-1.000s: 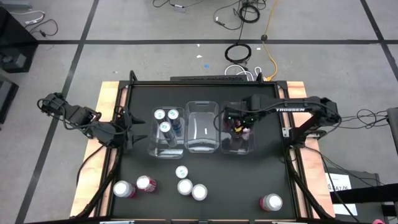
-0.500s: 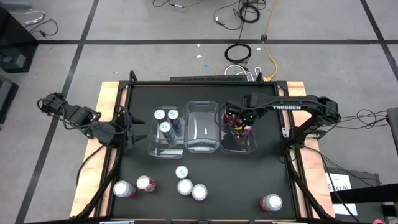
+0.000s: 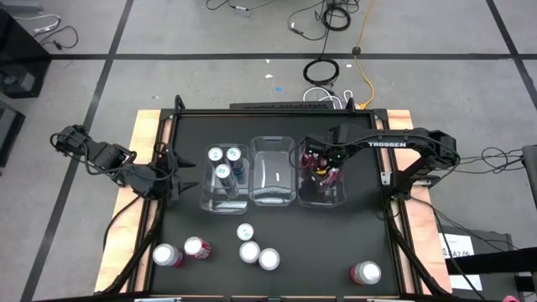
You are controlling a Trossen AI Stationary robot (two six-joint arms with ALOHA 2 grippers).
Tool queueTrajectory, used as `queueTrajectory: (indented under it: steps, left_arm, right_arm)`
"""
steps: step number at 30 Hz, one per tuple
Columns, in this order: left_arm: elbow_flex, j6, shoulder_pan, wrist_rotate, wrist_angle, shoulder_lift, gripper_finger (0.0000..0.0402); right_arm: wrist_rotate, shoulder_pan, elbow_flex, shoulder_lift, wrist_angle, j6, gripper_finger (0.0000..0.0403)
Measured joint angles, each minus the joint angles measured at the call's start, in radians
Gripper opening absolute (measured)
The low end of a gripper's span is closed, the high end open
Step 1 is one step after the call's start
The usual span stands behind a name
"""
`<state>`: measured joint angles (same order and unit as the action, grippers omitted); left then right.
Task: Sort soda cans
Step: Put the bottom right red soda can into the right transparent bin, then put the bottom right red and white soda can into the middle transparent bin
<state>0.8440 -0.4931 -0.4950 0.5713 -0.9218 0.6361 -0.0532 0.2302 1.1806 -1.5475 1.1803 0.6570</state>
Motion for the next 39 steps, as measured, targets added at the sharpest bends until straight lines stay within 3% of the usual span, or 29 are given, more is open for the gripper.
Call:
queueTrajectory:
  steps: [6,17,25,39]
  left_arm:
    - [0.0,0.0,0.0,0.0,0.0,0.0,0.0304]
    - [0.0,-0.002,0.0,0.0,0.008,0.0,0.0304]
    - [0.0,-0.001,0.0,0.0,0.026,0.0,0.0304]
    - [0.0,-0.025,0.0,0.0,0.024,0.0,0.0304]
  right_arm:
    - [-0.005,0.0,0.084,0.003,0.074,-0.005,0.0355]
    - [-0.011,-0.09,0.408,0.003,0.207,0.058,0.0354]
    - [-0.049,-0.317,0.513,0.004,0.393,0.359,0.0348]
    - [-0.049,-0.767,0.513,0.003,0.39,0.786,0.0348]
